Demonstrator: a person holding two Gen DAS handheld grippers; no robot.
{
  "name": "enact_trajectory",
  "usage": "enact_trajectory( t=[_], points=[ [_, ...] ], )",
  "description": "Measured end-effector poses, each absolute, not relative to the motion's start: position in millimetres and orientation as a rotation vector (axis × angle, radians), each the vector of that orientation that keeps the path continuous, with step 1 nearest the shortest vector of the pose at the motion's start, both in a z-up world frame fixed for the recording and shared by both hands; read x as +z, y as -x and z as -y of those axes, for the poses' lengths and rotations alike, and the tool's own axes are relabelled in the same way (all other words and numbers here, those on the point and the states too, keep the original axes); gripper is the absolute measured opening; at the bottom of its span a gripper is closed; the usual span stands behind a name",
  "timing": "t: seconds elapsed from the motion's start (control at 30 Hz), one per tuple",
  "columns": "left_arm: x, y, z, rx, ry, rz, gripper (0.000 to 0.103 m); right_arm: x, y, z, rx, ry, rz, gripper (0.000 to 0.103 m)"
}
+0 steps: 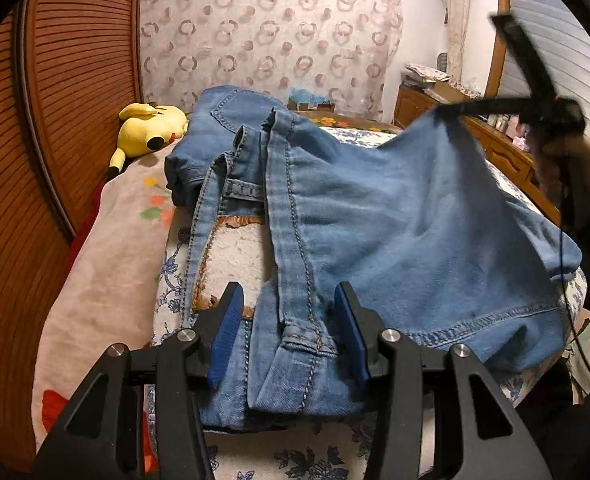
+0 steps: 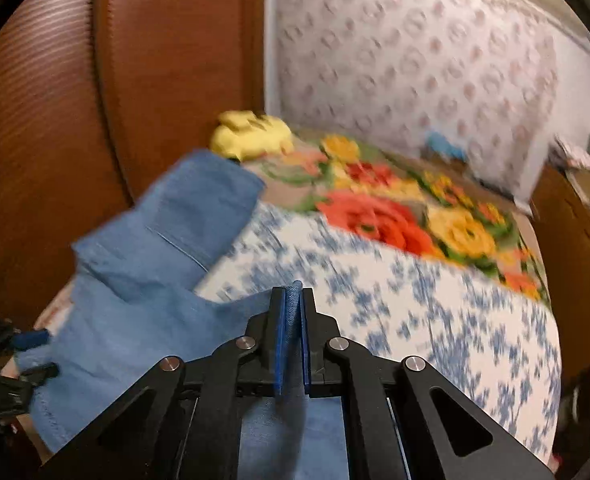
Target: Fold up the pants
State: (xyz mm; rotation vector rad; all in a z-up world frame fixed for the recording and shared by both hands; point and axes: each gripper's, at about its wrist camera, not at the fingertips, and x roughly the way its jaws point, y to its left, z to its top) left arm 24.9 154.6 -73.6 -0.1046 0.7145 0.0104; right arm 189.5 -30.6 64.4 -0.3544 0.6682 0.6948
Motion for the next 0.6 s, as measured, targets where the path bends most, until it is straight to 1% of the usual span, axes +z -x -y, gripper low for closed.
enact_trajectory(
  t=[0.03, 0.1, 0.17, 0.2, 0.27, 0.33, 0.4, 0.47, 0.6],
  points=[
    [-74.1, -24.2, -154.5, 0.009, 0.106, -0.713, 0.048, 57.4, -192.5, 32.9, 0.687, 0.36, -0.69, 0.01],
    [-75.8, -23.7, -154.4, 0.011, 0.11, -0.715, 0.048, 48.8, -196.1, 40.2, 0.666, 0.358, -0.712, 0.027],
    [-75.4, -24.1, -155.7, 0.005, 0.119, -0.708, 0.04, 45.3, -197.7, 52.1, 0.662, 0.333, -0.716, 0.031],
    [-75.8, -23.3, -154.8, 0.001, 0.122, -0.708, 0.033, 45.3, -197.0, 58.1, 0.659, 0.32, -0.717, 0.033],
    [-76.2, -22.9, -153.5, 0.0, 0.121, -0.707, 0.027, 46.9, -198.5, 68.8, 0.647, 0.298, -0.713, 0.034],
    [-75.5, -21.9, -152.0, -0.012, 0.12, -0.702, 0.017, 46.7, -189.9, 87.5, 0.651, 0.282, -0.704, 0.035],
    [-72.7, -21.2, -150.6, -0.027, 0.115, -0.694, 0.012, 49.0, -180.9, 104.1, 0.65, 0.273, -0.693, 0.035],
    [-69.2, -20.1, -149.9, -0.022, 0.109, -0.682, 0.01, 49.3, -169.5, 121.0, 0.655, 0.264, -0.681, 0.035],
    [-52.2, -13.6, -161.5, 0.051, 0.108, -0.63, 0.009, 54.4, -147.7, 158.0, 0.656, 0.245, -0.653, 0.035]
  ],
)
